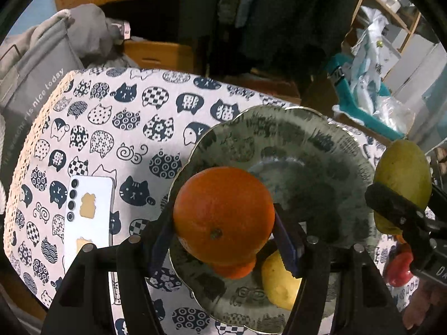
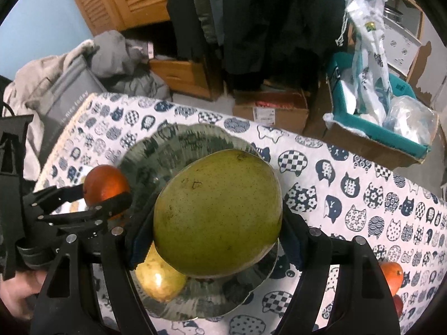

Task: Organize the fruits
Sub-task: 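Lower the orange and pear into the bowl and open both tools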

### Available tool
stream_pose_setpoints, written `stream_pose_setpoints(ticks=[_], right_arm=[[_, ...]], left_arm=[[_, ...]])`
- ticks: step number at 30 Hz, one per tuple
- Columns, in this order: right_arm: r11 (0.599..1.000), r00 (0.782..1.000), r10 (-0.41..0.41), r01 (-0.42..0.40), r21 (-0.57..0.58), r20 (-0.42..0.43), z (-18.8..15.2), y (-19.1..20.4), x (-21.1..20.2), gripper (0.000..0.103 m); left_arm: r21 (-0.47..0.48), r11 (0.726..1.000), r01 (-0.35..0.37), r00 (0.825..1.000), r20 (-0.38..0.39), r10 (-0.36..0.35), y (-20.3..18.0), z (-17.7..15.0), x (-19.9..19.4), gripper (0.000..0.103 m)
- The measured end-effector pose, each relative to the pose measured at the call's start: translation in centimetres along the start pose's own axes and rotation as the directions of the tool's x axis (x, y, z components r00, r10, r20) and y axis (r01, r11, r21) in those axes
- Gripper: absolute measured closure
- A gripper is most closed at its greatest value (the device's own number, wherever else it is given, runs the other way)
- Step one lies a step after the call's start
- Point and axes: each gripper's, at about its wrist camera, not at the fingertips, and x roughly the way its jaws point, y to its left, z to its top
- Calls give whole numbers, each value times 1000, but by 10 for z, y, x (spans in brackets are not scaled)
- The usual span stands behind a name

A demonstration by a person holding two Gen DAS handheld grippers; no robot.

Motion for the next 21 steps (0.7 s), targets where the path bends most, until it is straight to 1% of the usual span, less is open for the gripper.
stream_pose_setpoints(ticks=[6,14,21], right_arm=[[1000,999,2,-2,6,-34,-5,-2,16,26],[1000,999,6,-5,15,-53,-7,-5,23,26],[1000,998,4,-2,29,-56,-9,-10,23,26]], left_arm=[[21,1000,-3,999,-32,4,-2,-1,13,35],[9,1000,-1,998,-58,2,1,3,25,34],[-11,1000,10,993,-119,-12,-1,1,41,34]])
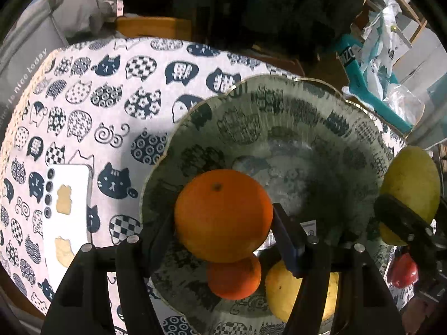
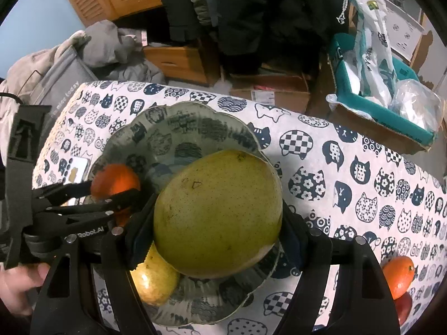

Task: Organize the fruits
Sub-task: 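Lower the orange and pear into the bowl and open both tools, then lift both tools away from the bowl back toward the remaining fruit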

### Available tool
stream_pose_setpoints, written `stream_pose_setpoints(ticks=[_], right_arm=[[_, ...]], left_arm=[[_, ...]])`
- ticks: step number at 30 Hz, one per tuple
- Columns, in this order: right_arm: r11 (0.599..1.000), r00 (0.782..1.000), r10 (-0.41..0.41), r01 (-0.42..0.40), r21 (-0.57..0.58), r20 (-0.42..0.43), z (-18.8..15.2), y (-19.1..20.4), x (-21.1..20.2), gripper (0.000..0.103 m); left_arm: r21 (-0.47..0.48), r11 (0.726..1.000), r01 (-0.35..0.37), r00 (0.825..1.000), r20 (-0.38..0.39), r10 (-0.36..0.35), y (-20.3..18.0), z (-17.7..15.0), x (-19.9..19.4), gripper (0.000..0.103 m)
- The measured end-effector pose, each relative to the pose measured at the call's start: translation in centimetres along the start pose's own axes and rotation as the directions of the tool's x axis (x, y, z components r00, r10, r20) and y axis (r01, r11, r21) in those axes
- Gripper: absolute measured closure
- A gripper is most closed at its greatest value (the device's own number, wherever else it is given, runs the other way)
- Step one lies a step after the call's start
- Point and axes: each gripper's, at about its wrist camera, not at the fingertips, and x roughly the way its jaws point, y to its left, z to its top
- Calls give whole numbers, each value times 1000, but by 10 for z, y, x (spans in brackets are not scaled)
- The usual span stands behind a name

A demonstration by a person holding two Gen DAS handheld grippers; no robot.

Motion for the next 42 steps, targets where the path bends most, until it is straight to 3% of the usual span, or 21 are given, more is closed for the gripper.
stream_pose_setpoints(ticks=[8,10,12,21,32,42], right_arm=[[1000,1000,15,-15,12,-7,1,0,1,26],[1000,1000,16,-16,13,-8,1,1,1,26],[1000,1000,21,-21,14,-10,2,2,2,26],[999,999,21,-22,-25,-50,2,18,20,26],[997,988,-18,5,-81,-156,-1,43,59,26],[995,995,5,-14,-95,-101,12,52,45,23]], left_arm=[[16,1000,-18,1000,13,18,-8,1,-5,32],[14,1000,-14,999,52,13,-7,3,-15,19],[5,1000,-16,996,88,15,-5,5,-26,17],[-64,998,-14,989,147,23,14,-1,-61,17],[-104,994,-22,988,151,37,34,-12,-80,17],[-128,992,-14,990,139,31,42,-16,-79,17]])
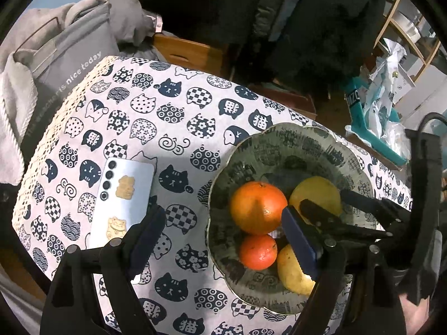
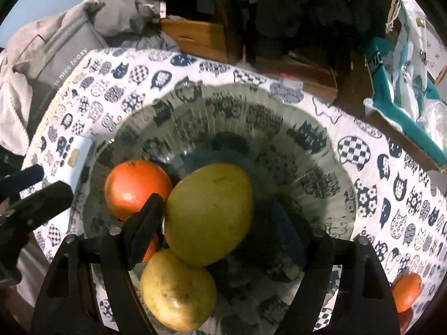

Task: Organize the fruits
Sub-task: 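Lift both tools away from the bowl back toward the remaining fruit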

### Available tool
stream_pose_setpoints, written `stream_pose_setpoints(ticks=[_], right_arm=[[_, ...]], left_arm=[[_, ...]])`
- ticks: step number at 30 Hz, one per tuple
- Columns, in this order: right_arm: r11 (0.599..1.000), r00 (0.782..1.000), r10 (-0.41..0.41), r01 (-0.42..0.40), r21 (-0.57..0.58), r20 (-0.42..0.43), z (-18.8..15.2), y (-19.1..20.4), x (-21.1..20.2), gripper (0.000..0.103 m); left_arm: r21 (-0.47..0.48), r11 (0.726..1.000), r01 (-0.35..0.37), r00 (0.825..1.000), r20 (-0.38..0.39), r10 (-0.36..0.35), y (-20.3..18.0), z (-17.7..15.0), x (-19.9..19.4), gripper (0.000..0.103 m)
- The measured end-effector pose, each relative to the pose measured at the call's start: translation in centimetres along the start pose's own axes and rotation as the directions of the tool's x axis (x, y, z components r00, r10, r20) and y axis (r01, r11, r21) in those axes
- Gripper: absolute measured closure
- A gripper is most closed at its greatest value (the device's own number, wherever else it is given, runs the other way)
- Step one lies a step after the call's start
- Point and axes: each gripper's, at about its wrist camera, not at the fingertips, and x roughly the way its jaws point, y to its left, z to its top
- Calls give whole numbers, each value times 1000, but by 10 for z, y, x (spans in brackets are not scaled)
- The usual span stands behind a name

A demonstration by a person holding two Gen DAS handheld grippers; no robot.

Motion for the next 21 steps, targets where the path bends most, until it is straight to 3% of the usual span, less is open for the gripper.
stream_pose_setpoints(ticks=[10,21], right_arm=[[999,996,-23,21,25,92,2,-11,-47,23],[996,970,-87,86,14,228,-9,-18,-126,23]], left_arm=[[-7,999,33,998,61,-33,-5,1,-31,17],[70,996,48,983,173,-59,-30,-3,-85,17]])
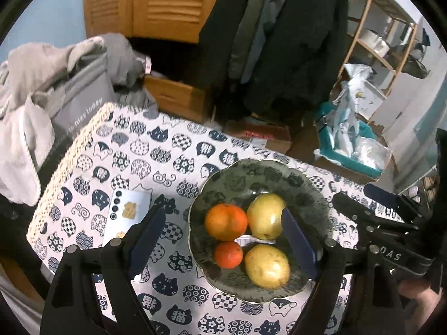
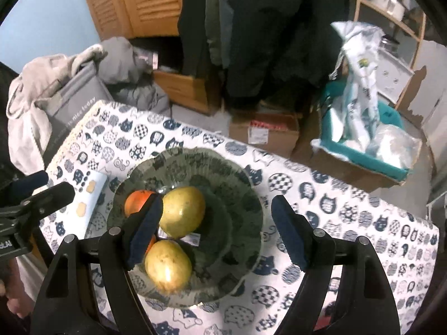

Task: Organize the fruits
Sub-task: 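Lift both tools away from the bowl back toward the remaining fruit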

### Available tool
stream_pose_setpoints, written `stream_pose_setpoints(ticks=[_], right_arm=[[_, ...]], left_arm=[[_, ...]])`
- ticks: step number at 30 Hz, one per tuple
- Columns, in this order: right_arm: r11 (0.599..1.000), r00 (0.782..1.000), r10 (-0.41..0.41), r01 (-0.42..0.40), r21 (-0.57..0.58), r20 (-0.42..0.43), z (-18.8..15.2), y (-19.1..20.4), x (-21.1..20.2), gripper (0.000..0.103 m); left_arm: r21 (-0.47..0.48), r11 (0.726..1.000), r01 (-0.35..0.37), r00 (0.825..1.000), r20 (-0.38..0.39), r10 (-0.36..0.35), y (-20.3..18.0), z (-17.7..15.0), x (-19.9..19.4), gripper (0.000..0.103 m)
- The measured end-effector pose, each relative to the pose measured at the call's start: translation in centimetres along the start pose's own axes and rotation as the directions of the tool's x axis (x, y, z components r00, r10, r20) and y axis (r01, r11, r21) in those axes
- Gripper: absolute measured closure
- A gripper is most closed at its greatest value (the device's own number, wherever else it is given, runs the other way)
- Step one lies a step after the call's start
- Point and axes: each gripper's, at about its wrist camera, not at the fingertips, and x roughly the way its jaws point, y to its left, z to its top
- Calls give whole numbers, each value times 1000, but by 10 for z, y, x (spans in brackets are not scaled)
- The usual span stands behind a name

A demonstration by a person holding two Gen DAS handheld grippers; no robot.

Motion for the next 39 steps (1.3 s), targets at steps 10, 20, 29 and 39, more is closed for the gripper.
stream_pose_setpoints(ticks=[10,20,29,39], right_arm=[[999,996,-38,39,-17,83,-9,-9,-59,23],[999,981,-36,39,-15,188,-28,-23,-127,23],[998,967,-58,57,9,248,-49,-42,-172,22],[994,946,-109,100,46,306,-81,-71,-220,17]], left_arm=[[64,998,26,997,72,-30,-21,-4,-41,17],[112,993,38,988,146,-54,-37,-10,-78,16],[177,983,40,973,216,-78,-64,-22,-109,15],[249,967,46,959,261,-113,-98,-34,-133,3]])
